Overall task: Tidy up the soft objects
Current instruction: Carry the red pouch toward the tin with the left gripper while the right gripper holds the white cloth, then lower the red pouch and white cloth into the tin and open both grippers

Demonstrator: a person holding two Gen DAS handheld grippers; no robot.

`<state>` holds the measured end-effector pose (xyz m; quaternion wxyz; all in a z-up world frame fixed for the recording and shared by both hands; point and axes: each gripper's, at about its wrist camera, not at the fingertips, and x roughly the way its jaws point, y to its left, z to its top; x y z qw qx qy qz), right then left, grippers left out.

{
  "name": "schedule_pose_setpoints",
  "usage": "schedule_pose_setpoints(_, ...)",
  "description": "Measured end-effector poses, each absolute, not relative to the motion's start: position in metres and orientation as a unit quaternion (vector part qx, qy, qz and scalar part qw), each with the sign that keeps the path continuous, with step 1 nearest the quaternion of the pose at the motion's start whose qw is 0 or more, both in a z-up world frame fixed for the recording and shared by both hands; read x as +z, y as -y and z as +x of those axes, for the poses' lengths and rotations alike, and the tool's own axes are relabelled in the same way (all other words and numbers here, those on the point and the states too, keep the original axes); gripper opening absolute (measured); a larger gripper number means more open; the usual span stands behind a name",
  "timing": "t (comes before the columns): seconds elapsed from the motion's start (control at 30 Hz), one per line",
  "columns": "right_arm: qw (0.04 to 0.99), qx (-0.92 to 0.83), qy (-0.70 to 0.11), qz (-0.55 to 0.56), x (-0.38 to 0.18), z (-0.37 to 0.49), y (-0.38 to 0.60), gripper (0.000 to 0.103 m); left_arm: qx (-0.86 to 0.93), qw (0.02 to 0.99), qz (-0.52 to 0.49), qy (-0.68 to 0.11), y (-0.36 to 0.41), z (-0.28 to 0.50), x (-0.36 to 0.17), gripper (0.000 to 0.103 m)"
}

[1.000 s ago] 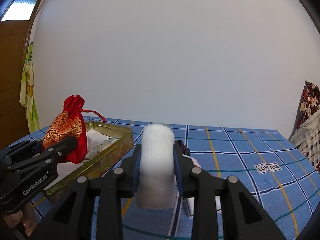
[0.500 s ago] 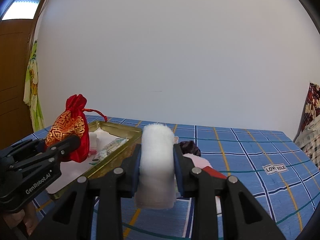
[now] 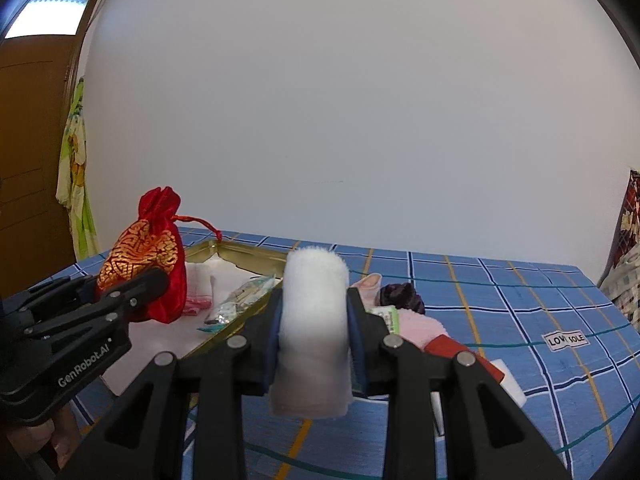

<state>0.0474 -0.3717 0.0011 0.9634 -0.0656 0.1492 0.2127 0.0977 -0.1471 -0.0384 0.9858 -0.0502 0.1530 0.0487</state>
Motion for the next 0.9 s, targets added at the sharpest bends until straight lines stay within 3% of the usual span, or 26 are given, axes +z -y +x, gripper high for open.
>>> schedule_pose_setpoints(0.9,0.949,0.261,-0.155,-0.080,0.005,0.044,0.374,0.030,0.055,0.984,-0.068,-0.156,0.123,0.088,-0.040,0.030)
